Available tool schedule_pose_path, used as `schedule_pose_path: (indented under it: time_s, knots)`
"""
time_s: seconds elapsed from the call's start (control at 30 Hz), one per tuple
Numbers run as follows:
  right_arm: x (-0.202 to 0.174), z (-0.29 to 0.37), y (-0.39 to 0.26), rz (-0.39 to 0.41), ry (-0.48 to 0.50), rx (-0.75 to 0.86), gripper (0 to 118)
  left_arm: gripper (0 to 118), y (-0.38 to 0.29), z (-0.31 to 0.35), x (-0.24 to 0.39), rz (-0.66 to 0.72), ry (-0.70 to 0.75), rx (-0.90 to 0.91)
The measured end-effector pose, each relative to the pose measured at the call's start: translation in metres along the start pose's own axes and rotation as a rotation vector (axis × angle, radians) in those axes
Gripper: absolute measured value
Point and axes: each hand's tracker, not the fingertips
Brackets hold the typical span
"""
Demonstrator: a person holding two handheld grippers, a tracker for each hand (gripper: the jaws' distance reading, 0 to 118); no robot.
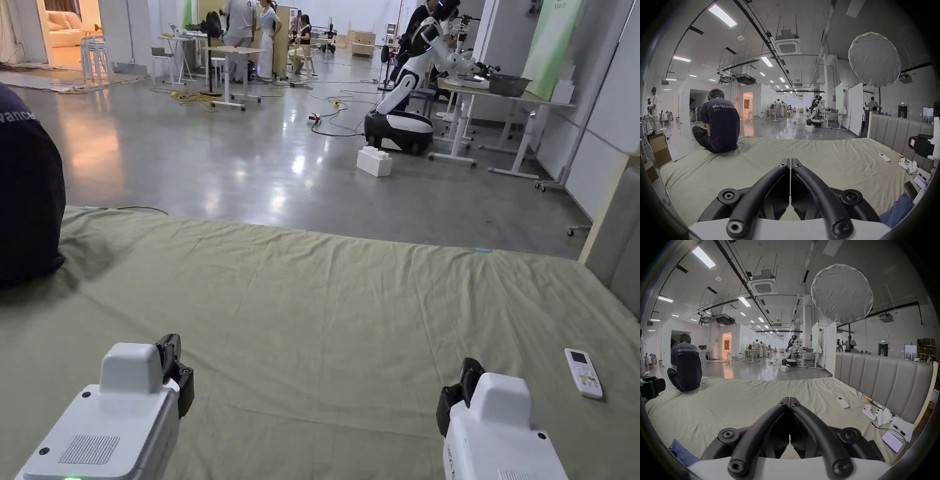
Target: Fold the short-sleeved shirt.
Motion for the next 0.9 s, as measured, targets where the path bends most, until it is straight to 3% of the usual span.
schedule_pose_path:
  time_s: [0.37,0.5,0.9]
  knots:
    - [0.002,-0.001,0.0,0.022,0.014,0.01,0,1,0.004,-0.004,-0.021,-0.013,-0.008,-0.023]
    - [0.004,-0.002,0.0,0.034,0.04,0.008,0,1,0.006,-0.002,-0.047,0.045,-0.051,-0.067]
    - [-0.002,0.002,-0.008,0.041,0.047,-0.014,0,1,0.006,0.011,-0.084,-0.056,0.024,-0.063]
